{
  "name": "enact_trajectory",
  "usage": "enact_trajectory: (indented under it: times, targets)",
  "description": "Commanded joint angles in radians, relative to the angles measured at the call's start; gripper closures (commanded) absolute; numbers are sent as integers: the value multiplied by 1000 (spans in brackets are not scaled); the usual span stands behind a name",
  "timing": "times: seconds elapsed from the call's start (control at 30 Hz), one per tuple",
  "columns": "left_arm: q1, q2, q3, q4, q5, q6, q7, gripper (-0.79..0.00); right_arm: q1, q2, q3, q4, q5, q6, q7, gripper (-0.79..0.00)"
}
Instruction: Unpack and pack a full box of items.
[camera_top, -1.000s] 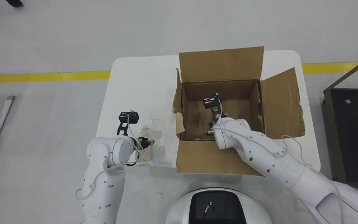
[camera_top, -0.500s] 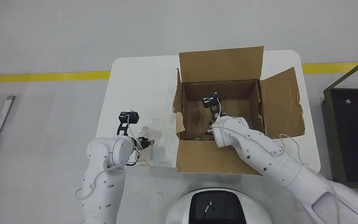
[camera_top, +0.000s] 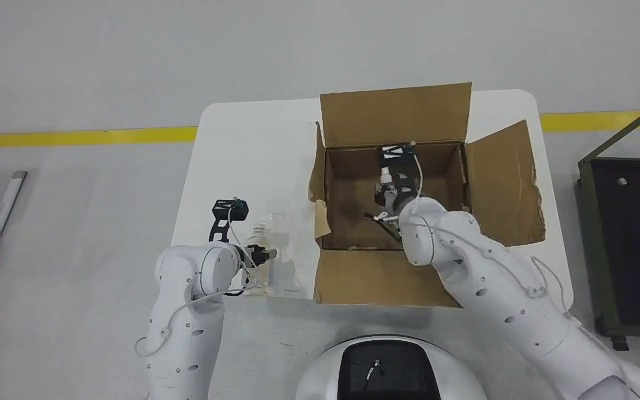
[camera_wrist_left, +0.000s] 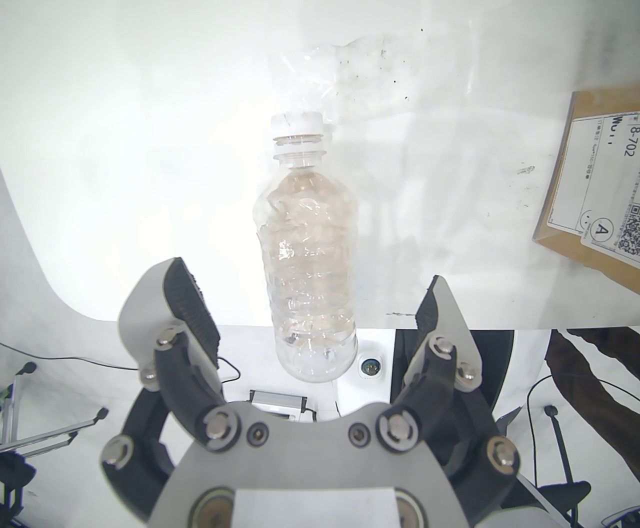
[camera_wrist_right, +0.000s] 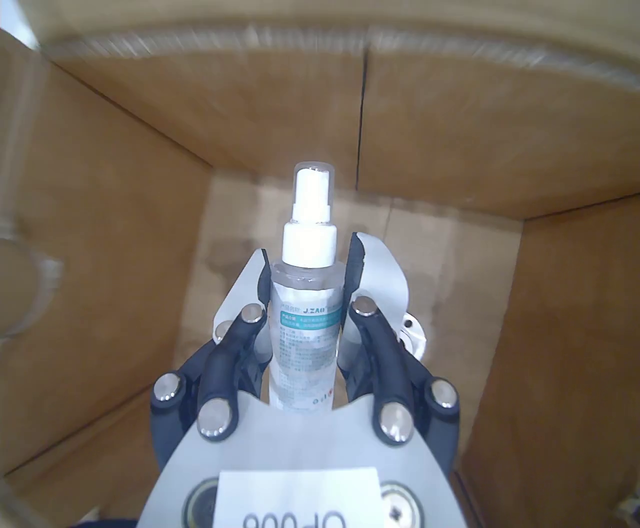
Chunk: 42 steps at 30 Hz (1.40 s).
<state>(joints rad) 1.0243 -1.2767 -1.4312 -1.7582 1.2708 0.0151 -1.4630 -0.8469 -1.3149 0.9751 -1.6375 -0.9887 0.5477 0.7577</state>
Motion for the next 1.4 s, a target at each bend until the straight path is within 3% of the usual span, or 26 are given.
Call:
enact_trajectory:
  times: [0.0,0.2,0.3,0.7,0.83,1.07,1.37]
  targets:
    - [0,0,0,0,0,0,0,-785,-68,7,76,-69,75,-46,-80,0]
    - [0,0,0,0,0,0,0,-785,-209,12,235,-146,368,-239,-249,0]
    - [0,0,0,0,0,0,0,-785,-234,11,270,-132,481,-325,-268,0]
    - [0,0,0,0,0,0,0,-785,-234,11,270,-132,481,-325,-268,0]
    - [0,0,0,0,0,0,0,-785,-250,11,302,-169,515,-362,-330,0]
    - [0,0,0,0,0,0,0,-785,-340,23,527,-333,633,-467,-492,0]
    - [0,0,0,0,0,0,0,-785,-553,32,855,-519,693,-507,-663,0]
